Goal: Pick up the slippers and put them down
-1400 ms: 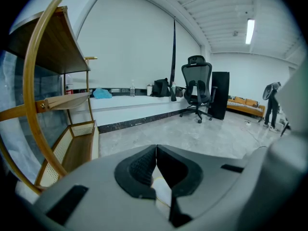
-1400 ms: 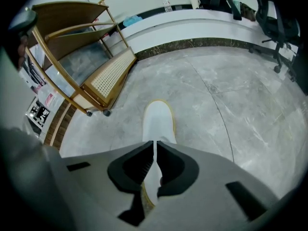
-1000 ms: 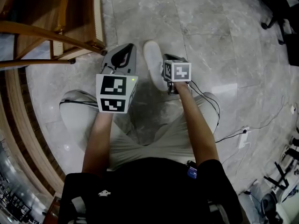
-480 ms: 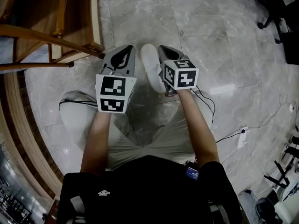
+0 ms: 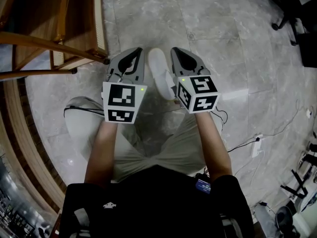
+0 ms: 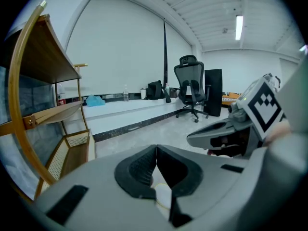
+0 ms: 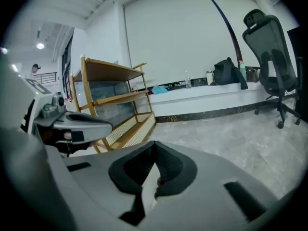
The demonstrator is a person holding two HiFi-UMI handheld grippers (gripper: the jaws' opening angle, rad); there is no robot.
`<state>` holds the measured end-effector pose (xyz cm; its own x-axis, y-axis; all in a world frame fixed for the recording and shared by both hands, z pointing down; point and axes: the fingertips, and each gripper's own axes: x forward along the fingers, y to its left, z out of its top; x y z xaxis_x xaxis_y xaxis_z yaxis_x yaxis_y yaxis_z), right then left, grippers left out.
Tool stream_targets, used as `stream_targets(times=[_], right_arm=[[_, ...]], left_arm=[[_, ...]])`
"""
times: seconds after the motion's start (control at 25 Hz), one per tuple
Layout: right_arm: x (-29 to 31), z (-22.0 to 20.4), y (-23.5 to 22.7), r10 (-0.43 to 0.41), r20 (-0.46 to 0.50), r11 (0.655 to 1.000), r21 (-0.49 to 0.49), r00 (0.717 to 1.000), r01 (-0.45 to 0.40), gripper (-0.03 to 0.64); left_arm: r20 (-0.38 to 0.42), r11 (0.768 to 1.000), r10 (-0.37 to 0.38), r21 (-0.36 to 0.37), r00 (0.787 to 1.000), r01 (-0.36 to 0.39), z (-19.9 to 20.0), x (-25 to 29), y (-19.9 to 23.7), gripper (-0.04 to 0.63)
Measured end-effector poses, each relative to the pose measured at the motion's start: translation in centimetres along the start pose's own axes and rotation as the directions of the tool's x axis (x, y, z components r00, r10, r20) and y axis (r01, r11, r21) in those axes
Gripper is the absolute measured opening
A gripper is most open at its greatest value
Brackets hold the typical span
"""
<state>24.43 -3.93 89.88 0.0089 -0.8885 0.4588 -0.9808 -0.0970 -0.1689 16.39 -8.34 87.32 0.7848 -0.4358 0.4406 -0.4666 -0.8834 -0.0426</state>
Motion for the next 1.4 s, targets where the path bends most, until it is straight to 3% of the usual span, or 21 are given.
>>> stream_targets(times=[0.2, 0.44, 0.8, 1.04, 1.4], right_arm=[[-0.9, 1.2, 0.2, -0.019, 0.043, 1.0, -0.021, 0.999, 0.02, -0.002], [-1.0, 2.5, 1.2, -0.018, 0.081, 0.996, -0.084, 0.997, 0.024, -0.002], [-1.4, 5.6, 3.4, 0.002, 0.059, 0.995, -0.097, 0.998, 0.004, -0.002], [-3.2, 10.0, 4.0, -0.005, 0.056, 0.998, -0.064, 0.998, 0.008, -0.002], [-8.9, 19.6, 5.8, -0.012, 0.03, 0.999, -0.033, 0.999, 0.013, -0.002]], left_arm=[[-0.005, 1.0, 0.001, 0.021, 1.0, -0.001, 0.2, 0.0, -0.1, 0.006], [0.05, 0.998, -0.03, 0.052, 0.998, 0.027, 2.1, -0.2, -0.7, 0.006], [0.028, 0.999, -0.043, 0.019, 0.999, 0.042, 3.6, -1.5, 1.0, 0.006], [0.069, 0.998, -0.063, 0.035, 0.996, 0.061, 8.4, -3.8, 1.8, 0.006], [0.033, 0.998, -0.067, -0.009, 0.997, 0.068, 17.5, -8.9, 2.7, 0.006]])
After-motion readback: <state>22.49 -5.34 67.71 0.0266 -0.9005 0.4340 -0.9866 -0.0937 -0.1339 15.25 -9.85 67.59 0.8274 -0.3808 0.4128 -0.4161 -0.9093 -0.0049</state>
